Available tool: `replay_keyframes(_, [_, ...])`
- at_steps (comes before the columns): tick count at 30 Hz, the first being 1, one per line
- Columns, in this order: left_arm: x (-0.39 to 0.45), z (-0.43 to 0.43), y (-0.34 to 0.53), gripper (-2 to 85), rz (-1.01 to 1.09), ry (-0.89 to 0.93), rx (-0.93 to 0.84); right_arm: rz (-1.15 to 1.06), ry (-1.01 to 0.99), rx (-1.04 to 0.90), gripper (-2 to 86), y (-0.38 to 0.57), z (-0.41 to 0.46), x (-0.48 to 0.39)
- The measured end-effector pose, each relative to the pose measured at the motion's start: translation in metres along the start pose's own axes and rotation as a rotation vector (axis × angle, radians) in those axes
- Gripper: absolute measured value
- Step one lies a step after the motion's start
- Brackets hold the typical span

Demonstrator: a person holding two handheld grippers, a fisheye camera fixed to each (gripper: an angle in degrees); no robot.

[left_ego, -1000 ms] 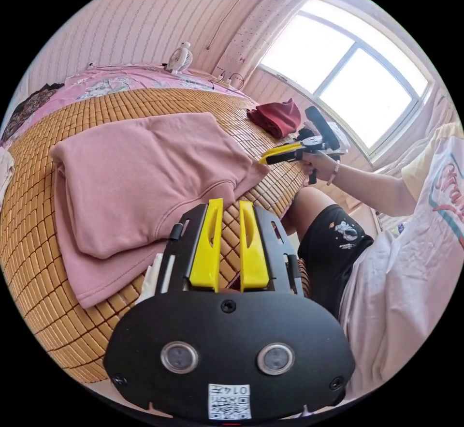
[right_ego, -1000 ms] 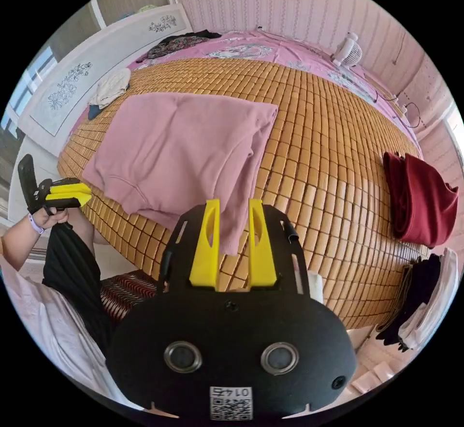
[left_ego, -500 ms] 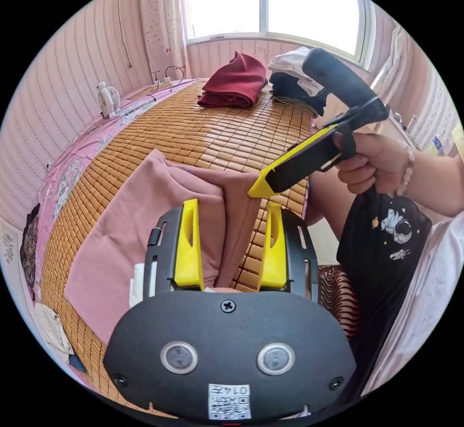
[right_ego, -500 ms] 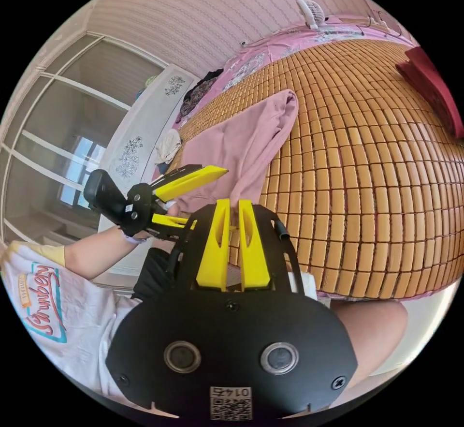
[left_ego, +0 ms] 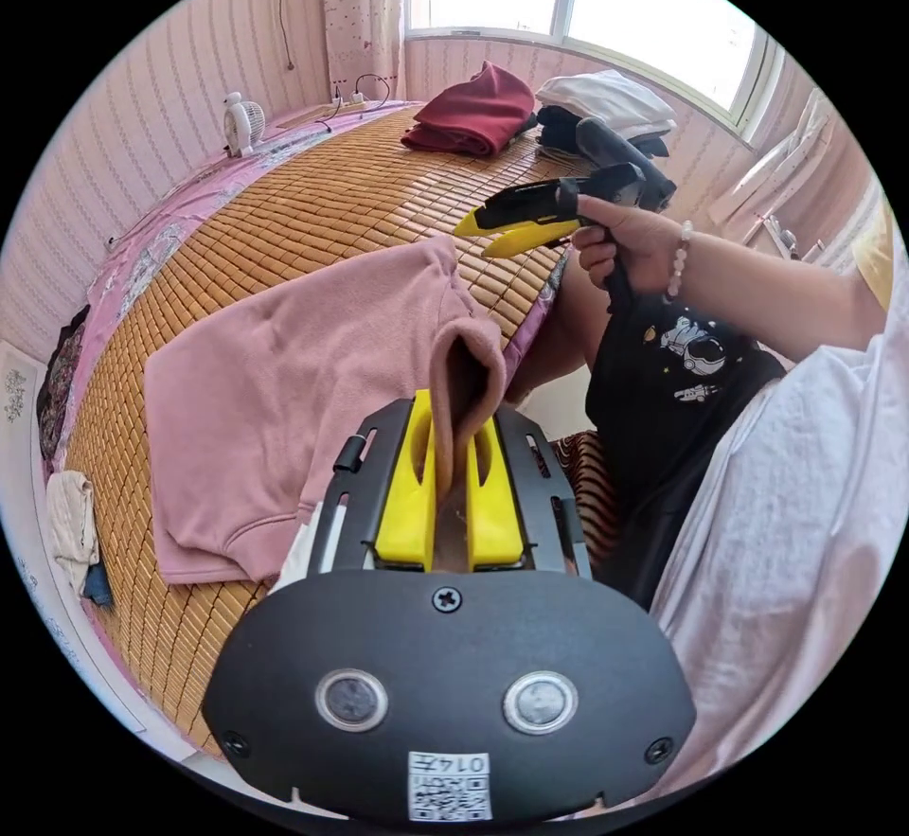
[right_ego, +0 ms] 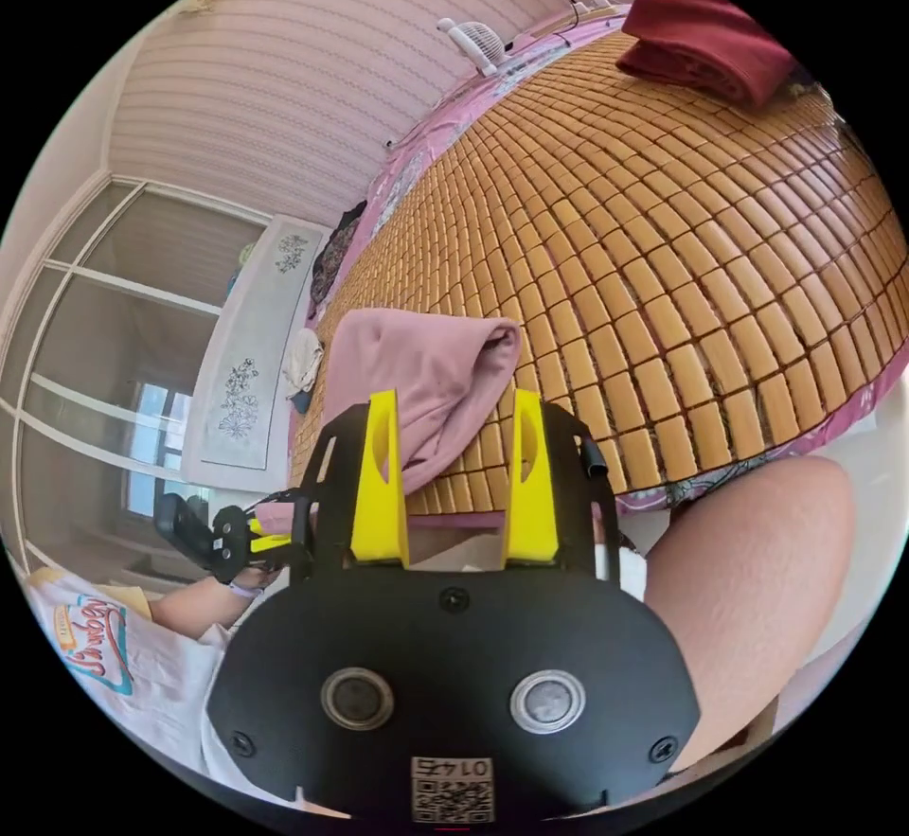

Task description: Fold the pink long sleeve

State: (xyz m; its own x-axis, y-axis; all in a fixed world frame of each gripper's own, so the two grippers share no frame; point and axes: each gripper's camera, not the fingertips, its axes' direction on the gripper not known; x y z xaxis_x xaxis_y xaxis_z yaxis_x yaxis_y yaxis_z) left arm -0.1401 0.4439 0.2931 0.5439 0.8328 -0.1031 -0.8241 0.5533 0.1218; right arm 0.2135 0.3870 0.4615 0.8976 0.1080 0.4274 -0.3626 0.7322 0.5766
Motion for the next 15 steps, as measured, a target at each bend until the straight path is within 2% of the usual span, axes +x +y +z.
replay_keyframes(3, [-0.008,-0.013,0.018,4.3,-0.066,0.016,0.016,0.081,-0.043,-0.007,14.7,-0.010,0.018,0.028])
replay_keyframes(5, [-0.013,-0.017,0.025,4.1,-0.092,0.016,0.013,0.125,-0.085,-0.072,8.5,-0.014,0.034,0.040])
replay_keyframes(8, [-0.018,-0.028,0.033,4.0,-0.100,0.008,0.023,0.110,-0.189,-0.097,4.3,-0.008,0.036,0.045])
replay_keyframes(12, [-0.016,-0.064,0.036,3.9,-0.067,0.099,0.182,0.087,-0.296,-0.016,3.1,-0.003,-0.003,0.047])
replay_keyframes(15, [-0.012,-0.084,0.034,3.9,-0.076,0.180,0.285,-0.008,-0.293,0.070,2.8,0.001,-0.054,0.028])
